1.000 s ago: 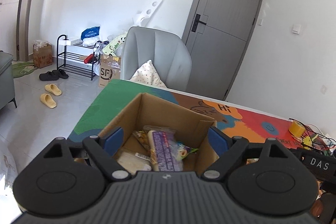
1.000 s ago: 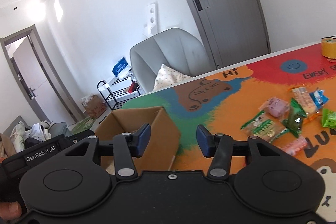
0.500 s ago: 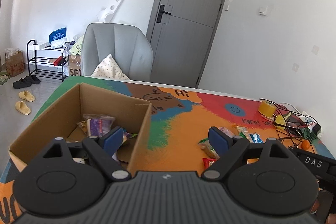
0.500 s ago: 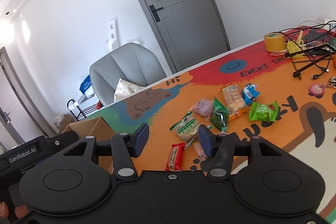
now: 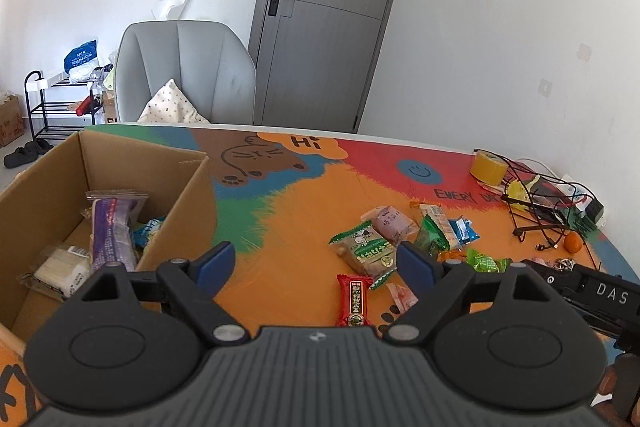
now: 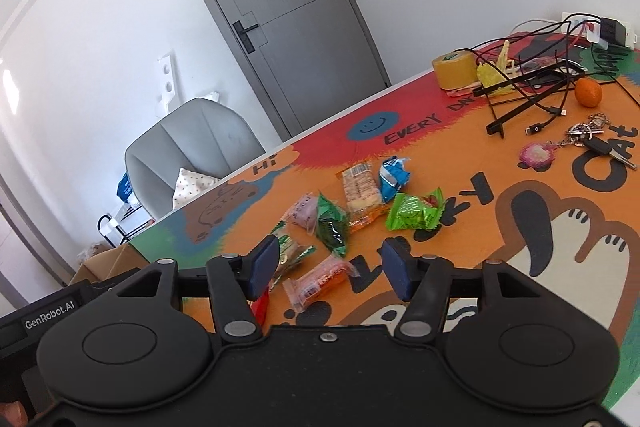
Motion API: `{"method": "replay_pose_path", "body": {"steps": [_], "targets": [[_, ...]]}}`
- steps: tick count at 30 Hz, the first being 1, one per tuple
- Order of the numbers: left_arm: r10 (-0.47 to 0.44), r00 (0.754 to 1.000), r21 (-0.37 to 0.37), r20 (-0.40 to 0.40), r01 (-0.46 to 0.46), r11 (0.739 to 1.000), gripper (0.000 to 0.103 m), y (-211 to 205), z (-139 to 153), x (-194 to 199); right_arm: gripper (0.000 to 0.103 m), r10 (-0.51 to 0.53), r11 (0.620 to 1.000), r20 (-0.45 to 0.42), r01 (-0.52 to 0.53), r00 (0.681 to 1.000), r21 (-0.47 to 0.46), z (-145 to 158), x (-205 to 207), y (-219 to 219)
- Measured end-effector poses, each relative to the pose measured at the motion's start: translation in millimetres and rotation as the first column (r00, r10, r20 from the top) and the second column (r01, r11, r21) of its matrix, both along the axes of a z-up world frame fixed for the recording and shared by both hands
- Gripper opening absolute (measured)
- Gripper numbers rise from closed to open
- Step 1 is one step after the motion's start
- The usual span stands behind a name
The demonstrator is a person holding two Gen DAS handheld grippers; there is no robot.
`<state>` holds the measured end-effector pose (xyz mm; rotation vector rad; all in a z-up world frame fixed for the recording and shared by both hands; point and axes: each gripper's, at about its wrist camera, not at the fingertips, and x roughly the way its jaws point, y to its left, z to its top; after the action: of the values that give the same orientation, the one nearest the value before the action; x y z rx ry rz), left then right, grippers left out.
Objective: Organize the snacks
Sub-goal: 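Grasp the red snack bar with the left gripper while the right grasps the green packet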
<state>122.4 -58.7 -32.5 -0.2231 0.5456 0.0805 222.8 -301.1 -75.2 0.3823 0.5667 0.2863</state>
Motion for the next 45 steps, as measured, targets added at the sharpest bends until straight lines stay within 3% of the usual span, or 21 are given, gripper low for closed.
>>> {"method": "replay_pose_path", "body": {"steps": [11, 26, 32, 34, 45], "targets": [[-0.01, 0.998, 0.02, -0.068, 0.011, 1.0, 0.081, -20.1, -26.5, 26.2, 0.061, -0.038, 0.999, -0.043, 0.038, 0.998, 0.003, -22.7, 19.3, -18.2], [-0.008, 0.984, 0.042, -0.176, 0.016, 0.999, 0.058, -39.1, -64.2, 60.9, 0.061, -0.059, 0.998, -0.088, 0.061, 0.994, 0.02, -47.8, 52.6, -31.3], [0.01, 0.98, 0.058, -0.2, 0.002, 0.998, 0.042, -43.6, -74.2, 71.2, 0.061, -0.06, 0.998, -0.097, 0.063, 0.993, 0.027, -53.4, 66.2, -34.2], [0.011, 0.98, 0.061, -0.199, 0.002, 0.998, 0.019, -43.5, -74.5, 72.9, 0.061, -0.059, 0.998, -0.097, 0.062, 0.993, 0.03, -54.2, 71.0, -34.2], [0.051, 0.982, 0.027, -0.184, -0.047, 0.999, 0.018, -25.1, -65.9, 76.9, 0.061, -0.064, 0.998, -0.099, 0.064, 0.993, 0.005, -60.1, 95.9, -23.5]]}}
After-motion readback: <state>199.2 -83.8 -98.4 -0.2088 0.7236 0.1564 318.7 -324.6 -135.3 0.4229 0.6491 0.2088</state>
